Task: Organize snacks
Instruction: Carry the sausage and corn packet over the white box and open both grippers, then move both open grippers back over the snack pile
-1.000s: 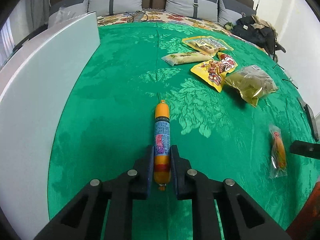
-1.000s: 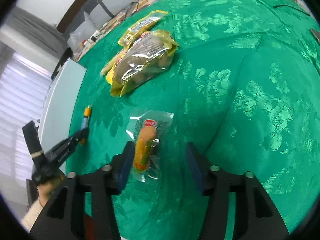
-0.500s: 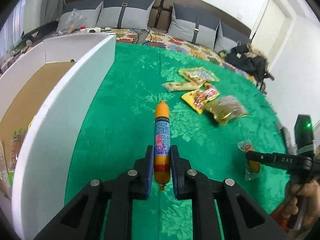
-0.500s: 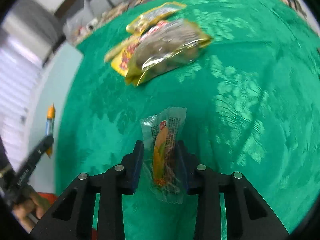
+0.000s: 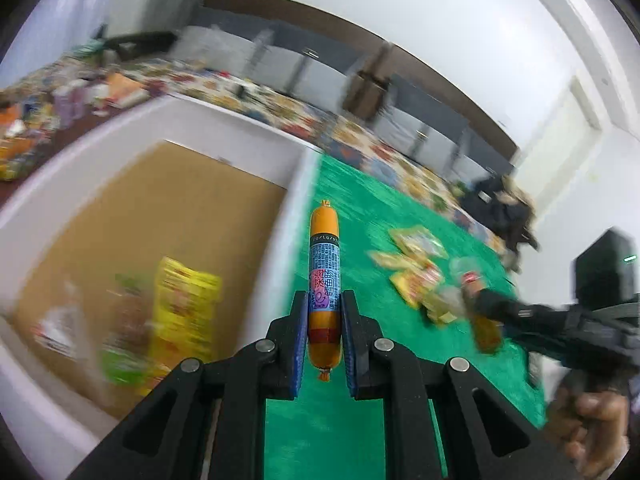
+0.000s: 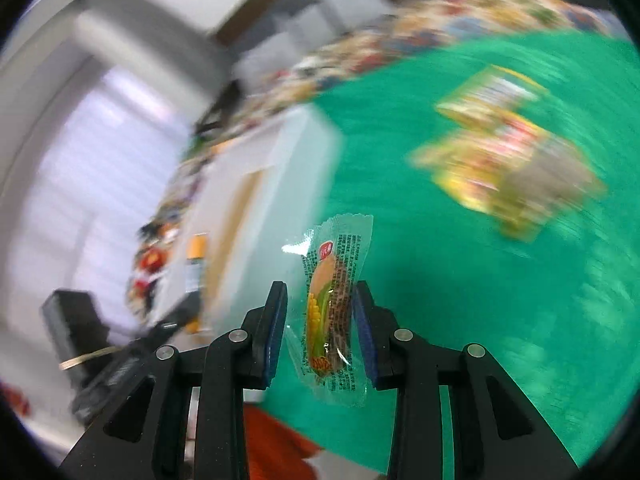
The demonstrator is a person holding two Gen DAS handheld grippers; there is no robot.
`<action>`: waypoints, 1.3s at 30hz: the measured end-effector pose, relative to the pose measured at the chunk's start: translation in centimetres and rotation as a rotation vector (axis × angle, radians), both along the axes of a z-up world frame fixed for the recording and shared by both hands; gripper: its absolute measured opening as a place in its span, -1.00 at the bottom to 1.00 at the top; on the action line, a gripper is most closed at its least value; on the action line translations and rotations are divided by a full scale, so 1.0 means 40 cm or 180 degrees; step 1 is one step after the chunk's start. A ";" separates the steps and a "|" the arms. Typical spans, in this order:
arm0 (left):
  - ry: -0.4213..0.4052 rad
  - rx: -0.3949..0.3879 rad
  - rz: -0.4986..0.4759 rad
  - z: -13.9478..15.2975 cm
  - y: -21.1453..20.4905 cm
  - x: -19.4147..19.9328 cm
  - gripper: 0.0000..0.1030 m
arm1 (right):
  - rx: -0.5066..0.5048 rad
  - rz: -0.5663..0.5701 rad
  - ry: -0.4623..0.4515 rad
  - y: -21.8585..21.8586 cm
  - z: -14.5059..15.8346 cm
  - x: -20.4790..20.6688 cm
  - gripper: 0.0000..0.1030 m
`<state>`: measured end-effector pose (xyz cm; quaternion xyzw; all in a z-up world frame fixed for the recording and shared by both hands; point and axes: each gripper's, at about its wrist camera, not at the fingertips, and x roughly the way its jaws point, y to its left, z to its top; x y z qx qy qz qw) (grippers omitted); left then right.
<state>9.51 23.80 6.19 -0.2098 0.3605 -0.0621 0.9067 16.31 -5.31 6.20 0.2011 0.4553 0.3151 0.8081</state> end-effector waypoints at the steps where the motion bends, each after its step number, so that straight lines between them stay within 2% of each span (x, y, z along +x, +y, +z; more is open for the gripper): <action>1: 0.0021 0.0063 0.0119 0.002 0.048 -0.001 -0.71 | 0.0014 0.0117 -0.0049 0.047 0.020 -0.003 -0.30; 6: 0.0189 0.0346 0.0530 -0.027 0.215 -0.016 -0.70 | -0.0098 0.0676 -0.0305 0.317 0.070 -0.015 -0.22; 7: 0.0250 0.0413 0.0637 -0.042 0.244 -0.020 -0.70 | -0.0129 0.0739 -0.0352 0.358 0.069 -0.021 -0.10; 9: 0.0342 0.0504 0.0802 -0.067 0.279 -0.027 -0.55 | -0.0173 0.0832 -0.0410 0.425 0.052 -0.030 0.10; 10: 0.0418 0.0547 0.0897 -0.083 0.301 -0.035 -0.17 | -0.0233 0.0870 -0.0414 0.454 0.039 -0.033 0.20; 11: 0.0460 0.0567 0.0969 -0.095 0.311 -0.043 0.33 | -0.0304 0.0885 -0.0413 0.466 0.025 -0.025 0.25; 13: 0.0384 0.0577 0.1152 -0.107 0.327 -0.077 0.59 | -0.0489 0.0877 -0.0485 0.466 0.000 -0.030 0.27; 14: 0.0333 0.0573 0.1201 -0.109 0.325 -0.088 0.60 | -0.0562 0.0865 -0.0546 0.448 -0.017 -0.023 0.27; 17: 0.0314 0.0511 0.1149 -0.106 0.296 -0.091 0.61 | -0.0945 0.0702 -0.0799 0.360 -0.069 -0.031 0.34; 20: 0.0190 0.0510 0.0945 -0.074 0.217 -0.077 0.62 | -0.1393 0.0427 -0.0969 0.212 -0.153 -0.039 0.34; 22: 0.0067 0.0541 0.0726 -0.046 0.133 -0.065 0.66 | -0.1700 0.0179 -0.0965 0.077 -0.221 -0.045 0.34; 27: -0.0116 0.0506 0.0107 -0.014 -0.106 -0.008 0.95 | -0.2269 -0.0519 -0.0714 -0.266 -0.357 -0.058 0.34; 30: 0.0119 0.0515 -0.0347 -0.072 -0.280 0.053 0.98 | -0.2348 -0.0962 -0.0610 -0.448 -0.392 -0.065 0.34; 33: 0.0468 0.0668 -0.0708 -0.186 -0.441 0.105 0.97 | -0.2309 -0.1434 -0.0569 -0.589 -0.415 -0.098 0.34; 35: 0.0612 0.0780 -0.0793 -0.246 -0.508 0.128 0.97 | -0.2106 -0.1643 -0.0302 -0.677 -0.432 -0.097 0.34; 36: 0.0669 0.0824 -0.0836 -0.279 -0.540 0.142 0.97 | -0.2025 -0.1689 -0.0269 -0.685 -0.420 -0.091 0.34; 39: 0.0732 0.1001 -0.0859 -0.339 -0.604 0.178 0.97 | -0.2015 -0.1801 -0.0379 -0.725 -0.398 -0.067 0.35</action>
